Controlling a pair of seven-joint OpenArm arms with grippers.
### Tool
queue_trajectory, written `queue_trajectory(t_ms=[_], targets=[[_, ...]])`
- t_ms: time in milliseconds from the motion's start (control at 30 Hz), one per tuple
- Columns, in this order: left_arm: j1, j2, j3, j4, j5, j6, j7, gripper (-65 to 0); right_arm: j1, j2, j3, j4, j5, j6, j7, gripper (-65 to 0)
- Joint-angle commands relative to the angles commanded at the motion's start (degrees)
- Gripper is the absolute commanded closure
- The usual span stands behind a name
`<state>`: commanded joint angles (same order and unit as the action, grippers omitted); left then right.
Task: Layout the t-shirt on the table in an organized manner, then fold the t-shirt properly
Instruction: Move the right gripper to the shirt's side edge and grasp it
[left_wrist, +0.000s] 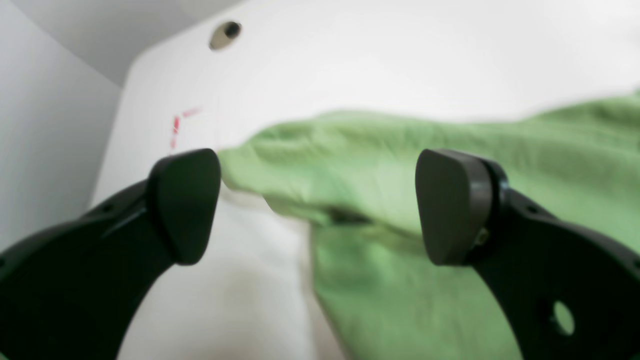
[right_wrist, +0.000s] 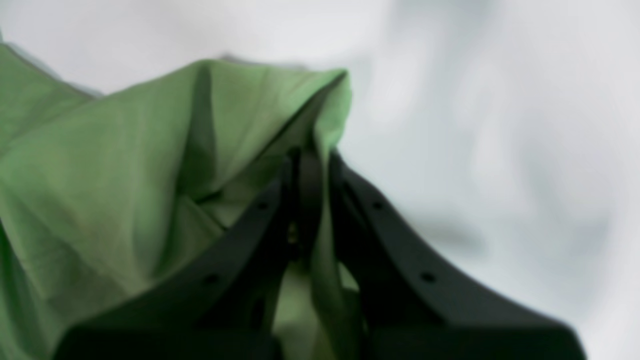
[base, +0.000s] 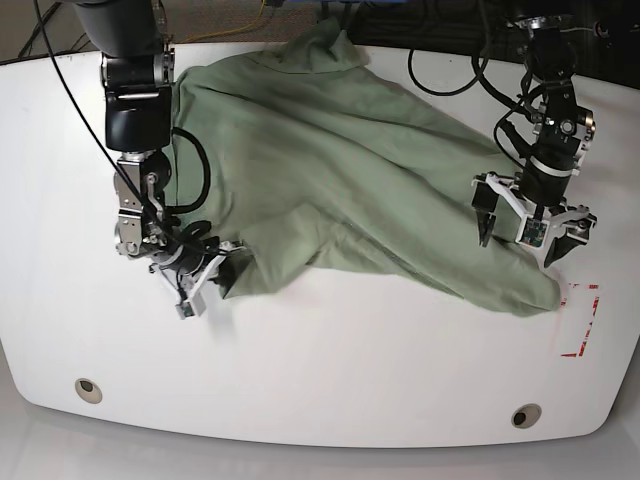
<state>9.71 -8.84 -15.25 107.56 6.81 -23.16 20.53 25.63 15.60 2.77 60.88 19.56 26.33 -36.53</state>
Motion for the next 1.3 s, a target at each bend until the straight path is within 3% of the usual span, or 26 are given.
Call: queue_trajectory(t_ms=[233, 533, 600, 700, 800, 933, 1033, 1300], targets=[[1.76, 0.00, 0.00, 0.00, 0.00, 0.00, 0.00, -56.8, 2.99, 1.85, 2.81, -0.09, -1.85, 0.00, 0.35, 0.0], [2.37, 0.09, 0.00, 0.00, 0.00, 0.00, -0.09, -56.8, 4.13, 1.76, 2.90, -0.09, -7.30, 0.00, 6.51, -0.3], [2.37, 0.18, 0.00, 0.00, 0.00, 0.00, -0.09, -56.8, 4.13, 1.05, 2.81, -0.18, -8.79, 0.00, 7.21, -4.5], [2.81, 0.18, 0.00, 0.00, 0.00, -0.09, -0.09, -56.8, 4.22, -0.09, 2.81, -0.79, -11.69, 0.00, 7.47, -19.1], [3.60, 0.18, 0.18, 0.09, 0.00, -0.09, -0.09, -56.8, 4.66, -0.53, 2.90, -0.70, -14.86, -0.09, 7.47, -39.8], [3.87, 0.09, 1.41, 0.53, 0.00, -0.09, -0.09, -56.8, 4.04, -0.53, 2.90, 1.76, -15.82, 0.00, 6.68, -56.9], [3.96, 0.09, 1.85, 1.23, 0.00, -0.09, 0.00, -56.8, 0.79, -0.09, 2.99, 8.18, -14.42, 0.00, 2.55, -60.5], [5.98, 0.18, 2.02, 1.76, 0.00, -0.09, 0.00, -56.8, -9.41, -0.44, 2.99, 27.34, -10.55, 0.00, -6.07, -60.5]])
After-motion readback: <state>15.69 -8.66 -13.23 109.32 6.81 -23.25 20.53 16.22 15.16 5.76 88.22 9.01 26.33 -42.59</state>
